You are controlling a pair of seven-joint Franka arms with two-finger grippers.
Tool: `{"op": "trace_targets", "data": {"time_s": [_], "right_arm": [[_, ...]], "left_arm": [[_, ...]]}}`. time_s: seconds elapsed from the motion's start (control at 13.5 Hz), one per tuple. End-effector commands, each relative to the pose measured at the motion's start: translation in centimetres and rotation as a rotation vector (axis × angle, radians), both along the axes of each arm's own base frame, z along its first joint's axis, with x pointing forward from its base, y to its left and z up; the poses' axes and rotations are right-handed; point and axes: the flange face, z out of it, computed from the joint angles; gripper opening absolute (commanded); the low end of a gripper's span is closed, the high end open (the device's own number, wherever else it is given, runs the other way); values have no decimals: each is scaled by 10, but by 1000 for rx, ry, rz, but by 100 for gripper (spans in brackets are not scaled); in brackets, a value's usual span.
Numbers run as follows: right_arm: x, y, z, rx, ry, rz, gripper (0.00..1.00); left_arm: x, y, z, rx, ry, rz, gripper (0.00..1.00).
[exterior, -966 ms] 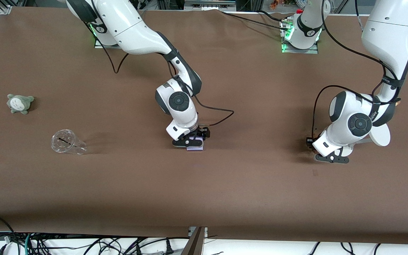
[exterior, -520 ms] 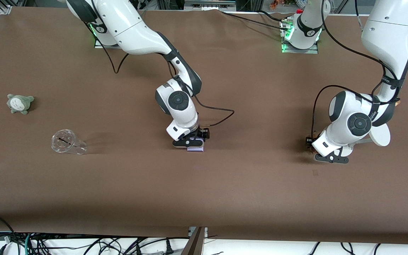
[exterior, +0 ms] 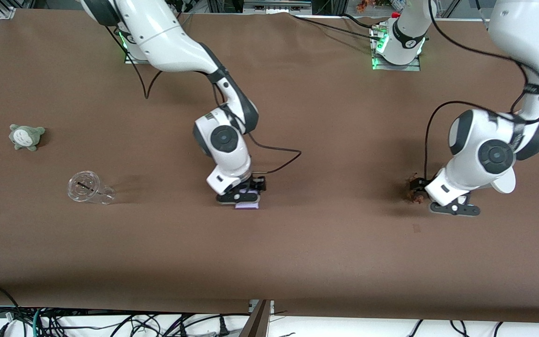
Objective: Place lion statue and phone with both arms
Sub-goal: 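Carry the lion to the lamp base while the right gripper carries the phone, then release the lion and withdraw the left gripper while the right gripper lowers the phone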
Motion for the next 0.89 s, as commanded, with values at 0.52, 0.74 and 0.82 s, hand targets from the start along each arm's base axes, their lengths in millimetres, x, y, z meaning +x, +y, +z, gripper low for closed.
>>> {"op": "trace_targets", "data": {"time_s": [0.52, 0.74, 0.82], "right_arm": [[38, -242, 44, -83, 195, -21, 42], [23, -281, 31, -105, 244, -41, 42], [18, -286, 25, -108, 259, -35, 42]], "left_arm": [[-15, 14, 265, -65, -99, 118, 100], [-23, 20, 269, -63, -42, 127, 100], [-31, 23, 275, -64, -15, 128, 100]]}}
